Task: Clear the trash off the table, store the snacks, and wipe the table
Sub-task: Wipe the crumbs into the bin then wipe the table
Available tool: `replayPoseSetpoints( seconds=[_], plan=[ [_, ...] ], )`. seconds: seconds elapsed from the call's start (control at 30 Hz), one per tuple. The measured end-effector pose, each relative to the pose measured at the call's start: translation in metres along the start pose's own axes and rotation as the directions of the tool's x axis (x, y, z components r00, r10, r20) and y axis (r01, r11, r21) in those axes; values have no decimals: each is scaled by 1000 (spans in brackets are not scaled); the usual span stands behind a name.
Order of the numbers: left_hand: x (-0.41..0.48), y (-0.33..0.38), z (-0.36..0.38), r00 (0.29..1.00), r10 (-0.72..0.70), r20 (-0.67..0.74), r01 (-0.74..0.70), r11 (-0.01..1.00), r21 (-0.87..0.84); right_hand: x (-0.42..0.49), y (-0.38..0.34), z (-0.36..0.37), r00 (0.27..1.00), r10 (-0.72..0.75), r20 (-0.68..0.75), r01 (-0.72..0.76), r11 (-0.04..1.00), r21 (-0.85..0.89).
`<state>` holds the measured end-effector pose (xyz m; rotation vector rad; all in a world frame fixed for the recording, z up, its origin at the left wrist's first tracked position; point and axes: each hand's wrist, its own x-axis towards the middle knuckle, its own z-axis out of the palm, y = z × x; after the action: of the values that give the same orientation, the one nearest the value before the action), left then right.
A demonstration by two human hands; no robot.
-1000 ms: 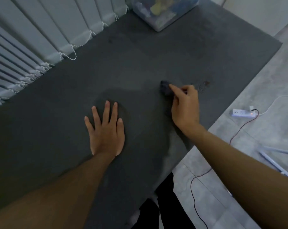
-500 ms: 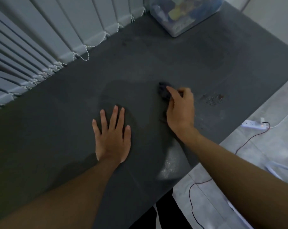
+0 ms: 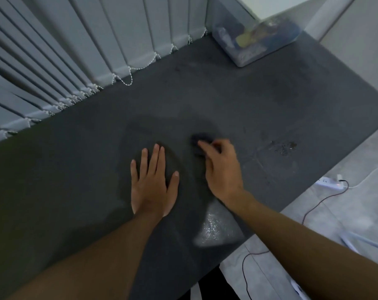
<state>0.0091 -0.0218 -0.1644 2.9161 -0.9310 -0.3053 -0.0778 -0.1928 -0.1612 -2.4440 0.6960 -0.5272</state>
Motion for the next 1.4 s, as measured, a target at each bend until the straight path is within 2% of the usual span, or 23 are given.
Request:
replayPoseSetpoints(
  seconds=[0.07, 0.13, 0.17, 0.23, 0.3, 0.33, 0.43, 0.5, 0.53, 0.57, 0.63, 0.7, 0.73, 0.77, 0.83, 0.93, 1.0, 1.07, 1.13, 1.2, 1.3, 1.37, 1.4],
  plan=[
    [1, -1, -2, 1000, -13, -20, 12, 999, -43, -16, -7, -4, 970, -196, 145, 193, 981, 35],
    [4, -5, -9, 998, -24, -62, 17, 994, -111, -8, 1, -10, 938, -291, 187, 290, 957, 32],
    [8, -9, -13, 995, -9, -97, -4, 992, -129, 0, 7, -12, 958, -250, 140, 252, 968, 1],
    [25, -20, -20, 986, 62, -156, -84, 987, -137, 17, 17, -11, 999, -13, -35, 11, 999, -37],
    [46, -35, -26, 979, 94, -179, -118, 985, -126, 20, 9, -1, 965, 210, -156, -212, 977, 3],
    [57, -42, -29, 980, 73, -186, -99, 987, -130, 16, -2, 7, 962, 224, -159, -226, 974, 7],
    [90, -61, -34, 983, -21, -184, -6, 989, -145, -8, -36, 21, 999, -30, 27, 28, 998, 55],
    [113, -72, -37, 986, -32, -163, 12, 992, -122, -10, -39, 22, 962, -239, 130, 230, 970, 75],
    [124, -78, -38, 988, -39, -148, 24, 994, -107, -2, -34, 22, 955, -266, 128, 260, 964, 62],
    [133, -84, -39, 990, -53, -127, 42, 995, -94, 9, -29, 23, 974, -212, 76, 210, 977, 39],
    [146, -91, -36, 993, -82, -82, 78, 995, -59, 35, -19, 28, 994, 35, -104, -35, 999, 4],
    [149, -93, -32, 993, -98, -65, 97, 995, -6, 56, -21, 38, 932, 277, -235, -277, 960, 34],
    [150, -92, -31, 993, -98, -65, 99, 995, 5, 62, -27, 45, 915, 312, -256, -312, 949, 40],
    [150, -91, -31, 993, -98, -64, 99, 995, 8, 63, -36, 53, 931, 272, -241, -274, 961, 29],
    [149, -92, -32, 993, -103, -64, 104, 994, 13, 57, -55, 65, 994, 18, -107, -16, 1000, 18],
    [151, -92, -31, 992, -101, -71, 103, 994, 31, 71, -55, 64, 945, -310, 103, 307, 951, 43],
    [151, -92, -30, 993, -100, -63, 102, 994, 38, 101, -40, 62, 966, -255, 32, 256, 966, -33],
    [151, -93, -30, 993, -99, -60, 101, 994, 35, 130, -30, 64, 990, -12, -137, 0, 997, -82],
    [152, -93, -30, 993, -98, -58, 100, 994, 32, 142, -38, 74, 961, 165, -222, -180, 982, -49],
    [152, -93, -30, 994, -94, -59, 96, 995, 36, 137, -55, 85, 984, 78, -160, -84, 996, -33],
    [151, -92, -31, 994, -93, -57, 95, 995, 33, 130, -61, 83, 965, -255, 61, 254, 967, 22],
    [151, -92, -32, 994, -91, -59, 93, 995, 33, 150, -48, 79, 956, -290, 50, 291, 957, -14],
    [151, -92, -32, 994, -90, -57, 92, 995, 32, 164, -41, 78, 976, -218, -13, 217, 975, -52]
  ],
)
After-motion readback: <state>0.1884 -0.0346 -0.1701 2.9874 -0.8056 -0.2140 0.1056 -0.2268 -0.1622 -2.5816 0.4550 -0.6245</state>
